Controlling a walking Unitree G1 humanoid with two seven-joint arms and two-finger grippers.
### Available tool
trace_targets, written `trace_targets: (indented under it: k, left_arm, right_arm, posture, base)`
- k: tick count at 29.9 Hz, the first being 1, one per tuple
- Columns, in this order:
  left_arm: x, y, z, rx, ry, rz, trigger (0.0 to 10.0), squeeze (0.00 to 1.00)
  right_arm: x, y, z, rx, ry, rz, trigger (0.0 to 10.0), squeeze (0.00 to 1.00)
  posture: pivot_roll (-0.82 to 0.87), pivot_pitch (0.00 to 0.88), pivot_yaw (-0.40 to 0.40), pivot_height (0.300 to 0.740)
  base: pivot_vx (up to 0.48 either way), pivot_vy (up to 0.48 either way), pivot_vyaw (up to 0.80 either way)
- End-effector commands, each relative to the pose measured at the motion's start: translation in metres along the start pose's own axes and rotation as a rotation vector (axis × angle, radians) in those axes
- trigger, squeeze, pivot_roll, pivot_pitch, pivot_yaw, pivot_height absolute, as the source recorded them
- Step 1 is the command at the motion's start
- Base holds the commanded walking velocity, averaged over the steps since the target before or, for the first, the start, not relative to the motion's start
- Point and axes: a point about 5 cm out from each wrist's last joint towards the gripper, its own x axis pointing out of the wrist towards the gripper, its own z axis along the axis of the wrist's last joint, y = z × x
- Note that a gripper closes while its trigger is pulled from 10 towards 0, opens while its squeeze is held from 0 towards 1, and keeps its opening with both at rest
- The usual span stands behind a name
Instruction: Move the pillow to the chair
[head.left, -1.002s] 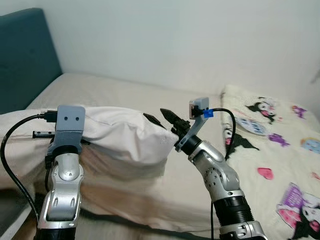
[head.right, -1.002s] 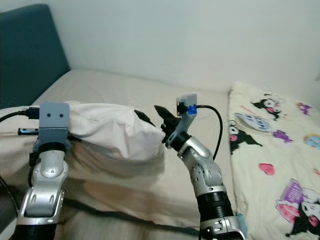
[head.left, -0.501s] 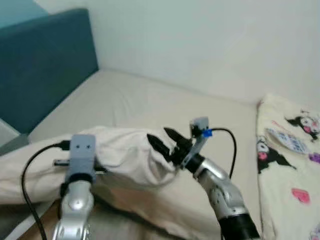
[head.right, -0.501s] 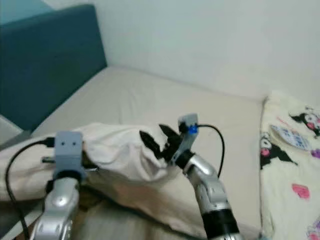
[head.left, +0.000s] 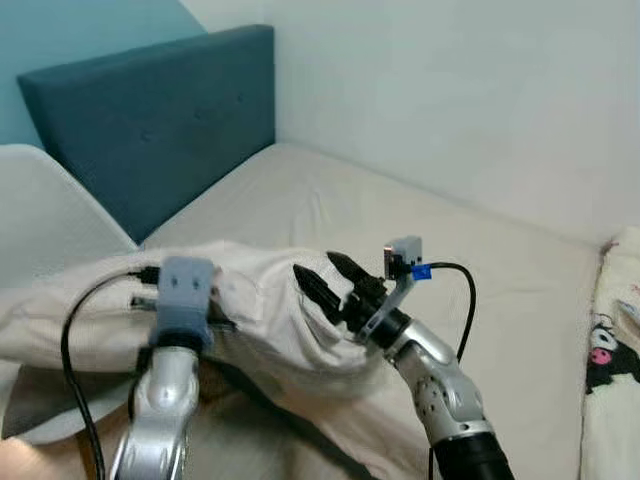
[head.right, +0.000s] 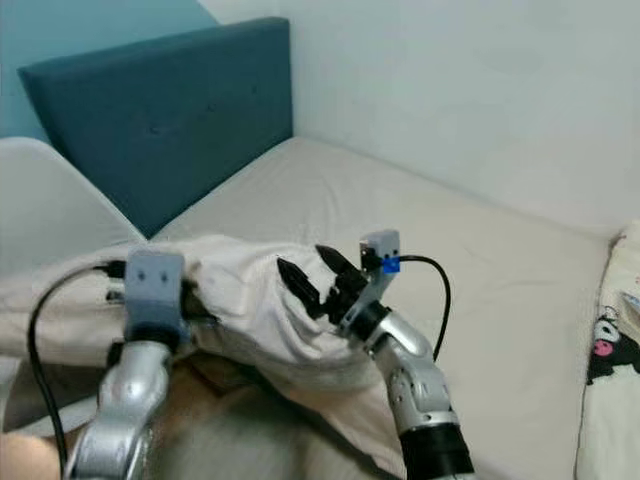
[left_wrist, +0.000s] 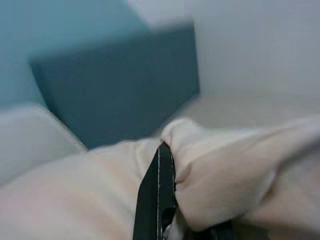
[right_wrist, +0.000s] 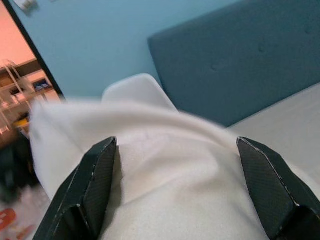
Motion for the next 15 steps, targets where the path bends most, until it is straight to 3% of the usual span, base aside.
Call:
trace_targets:
  k: [1,5,7,12,15]
  left_arm:
    - [0.014,0.018,0.079,-0.056,-0.358,0.06,10.0,0.0]
    - [0.019,0.031,0.103,-0.052,-0.443,0.113,10.0,0.0]
    - [0.018,0.035,0.097,-0.022,-0.408,0.156,10.0,0.0]
    - [0.012,0.038,0.069,0.043,-0.274,0.205,10.0,0.0]
    - [-0.004,0.046,0.029,0.06,-0.083,0.284,10.0,0.0]
  right_arm:
    - [-0.001,-0.001,-0.009,0.025,0.032,-0.003,10.0,0.0]
    - [-0.001,0.0,-0.01,0.031,0.031,0.0,10.0,0.0]
    - [-0.001,0.0,-0.01,0.033,0.03,0.004,10.0,0.0]
    - [0.0,-0.001,-0.01,0.029,0.037,0.009,10.0,0.0]
    - [0.002,-0.002,-0.008,0.002,0.048,0.021,10.0,0.0]
  posture:
    - [0.0,0.0,-0.074,0.74]
    - [-0.01,0.0,-0.064,0.74]
    - [-0.01,0.0,-0.064,0.74]
    - [0.01,0.0,-0.068,0.74]
    - [0.02,0.0,-0.071,0.74]
  base:
    - [0.0,0.0,0.7]
    - [0.0,0.0,0.71]
    - [0.0,0.0,0.7]
    - [0.0,0.0,0.7]
    - [0.0,0.0,0.7]
